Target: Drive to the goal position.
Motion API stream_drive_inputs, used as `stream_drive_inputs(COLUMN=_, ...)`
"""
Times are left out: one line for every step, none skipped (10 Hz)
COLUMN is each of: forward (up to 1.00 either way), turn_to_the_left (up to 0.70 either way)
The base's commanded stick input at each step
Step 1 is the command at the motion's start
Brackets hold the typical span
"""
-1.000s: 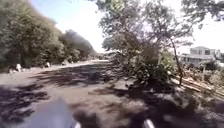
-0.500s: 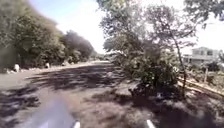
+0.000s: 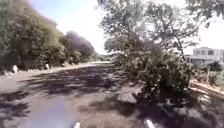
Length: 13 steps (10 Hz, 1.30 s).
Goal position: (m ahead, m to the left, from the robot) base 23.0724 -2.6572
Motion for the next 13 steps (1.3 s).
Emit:
stream_drive_inputs(forward=0.50, turn_to_the_left=0.00)
stream_drive_inputs(forward=0.50, turn_to_the_left=0.00)
stream_drive_inputs(forward=0.50, turn_to_the_left=0.00)
stream_drive_inputs(forward=0.50, turn_to_the_left=0.00)
stream_drive_inputs(forward=0.50, turn_to_the_left=0.00)
stream_drive_inputs(forward=0.50, turn_to_the_left=0.00)
stream_drive_inputs(forward=0.50, turn_to_the_left=0.00)
stream_drive_inputs(forward=0.50, turn_to_the_left=0.00)
stream_drive_inputs(forward=0.19, turn_to_the_left=0.00)
stream_drive_inputs(forward=0.00, turn_to_the_left=0.00)
stream_drive_inputs(forward=0.00, turn_to_the_left=0.00)
stream_drive_inputs(forward=0.00, turn_to_the_left=0.00)
stream_drive_inputs(forward=0.00, turn_to_the_left=0.00)
